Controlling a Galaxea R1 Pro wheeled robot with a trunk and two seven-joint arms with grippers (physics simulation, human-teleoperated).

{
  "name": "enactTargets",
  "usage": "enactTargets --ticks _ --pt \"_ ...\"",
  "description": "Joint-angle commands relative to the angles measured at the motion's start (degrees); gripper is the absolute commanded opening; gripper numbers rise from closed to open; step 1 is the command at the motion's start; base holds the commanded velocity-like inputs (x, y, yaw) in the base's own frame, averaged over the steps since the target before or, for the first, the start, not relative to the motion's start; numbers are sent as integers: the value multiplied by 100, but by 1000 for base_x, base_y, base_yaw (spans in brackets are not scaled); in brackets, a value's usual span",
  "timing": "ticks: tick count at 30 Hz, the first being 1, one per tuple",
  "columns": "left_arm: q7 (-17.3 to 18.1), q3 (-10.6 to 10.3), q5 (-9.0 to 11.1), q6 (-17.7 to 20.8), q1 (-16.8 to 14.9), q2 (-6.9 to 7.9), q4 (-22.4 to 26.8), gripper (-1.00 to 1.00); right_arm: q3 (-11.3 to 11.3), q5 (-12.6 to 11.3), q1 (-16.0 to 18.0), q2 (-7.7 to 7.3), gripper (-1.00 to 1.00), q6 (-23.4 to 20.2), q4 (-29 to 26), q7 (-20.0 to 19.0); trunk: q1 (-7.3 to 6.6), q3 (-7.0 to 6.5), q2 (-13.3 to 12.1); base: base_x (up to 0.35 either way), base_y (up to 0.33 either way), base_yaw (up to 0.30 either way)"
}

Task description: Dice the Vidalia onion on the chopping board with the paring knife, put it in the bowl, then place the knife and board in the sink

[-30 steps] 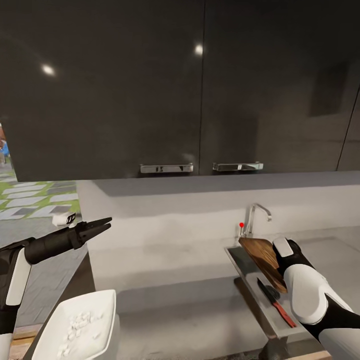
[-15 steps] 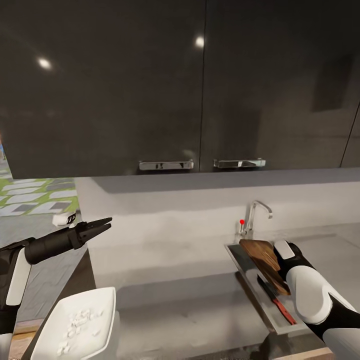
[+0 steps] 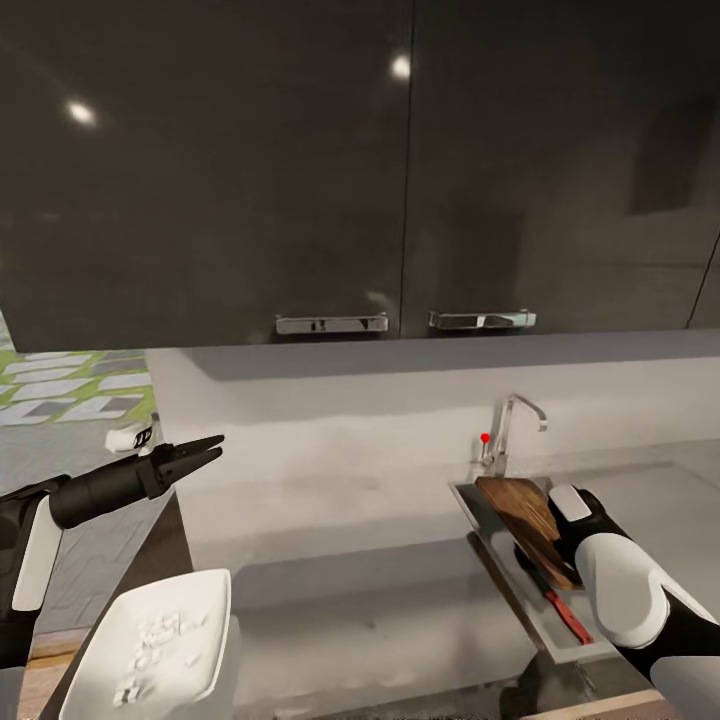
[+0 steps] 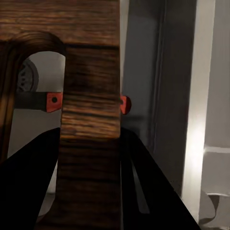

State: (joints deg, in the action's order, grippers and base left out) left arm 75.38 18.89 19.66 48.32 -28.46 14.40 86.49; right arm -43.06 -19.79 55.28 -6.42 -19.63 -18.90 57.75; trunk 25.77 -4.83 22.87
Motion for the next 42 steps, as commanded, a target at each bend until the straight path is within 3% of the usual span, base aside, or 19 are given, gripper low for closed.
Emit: enactTargets --ticks 1,13,36,42 --pt "11 1 13 55 -2 1 -1 100 8 -33 0 -28 -100 -52 2 -22 2 12 5 0 0 0" --pt "12 -3 42 55 -5 1 -1 100 9 -34 0 -86 -100 -50 9 -62 2 124 5 152 -65 0" --pt "12 -6 47 54 -2 1 -1 100 0 -34 0 -98 -100 152 299 -262 2 338 5 3 -1 0" --pt "12 -8 45 55 -2 1 -1 100 6 -34 0 -188 -100 152 334 -268 2 393 5 0 0 0"
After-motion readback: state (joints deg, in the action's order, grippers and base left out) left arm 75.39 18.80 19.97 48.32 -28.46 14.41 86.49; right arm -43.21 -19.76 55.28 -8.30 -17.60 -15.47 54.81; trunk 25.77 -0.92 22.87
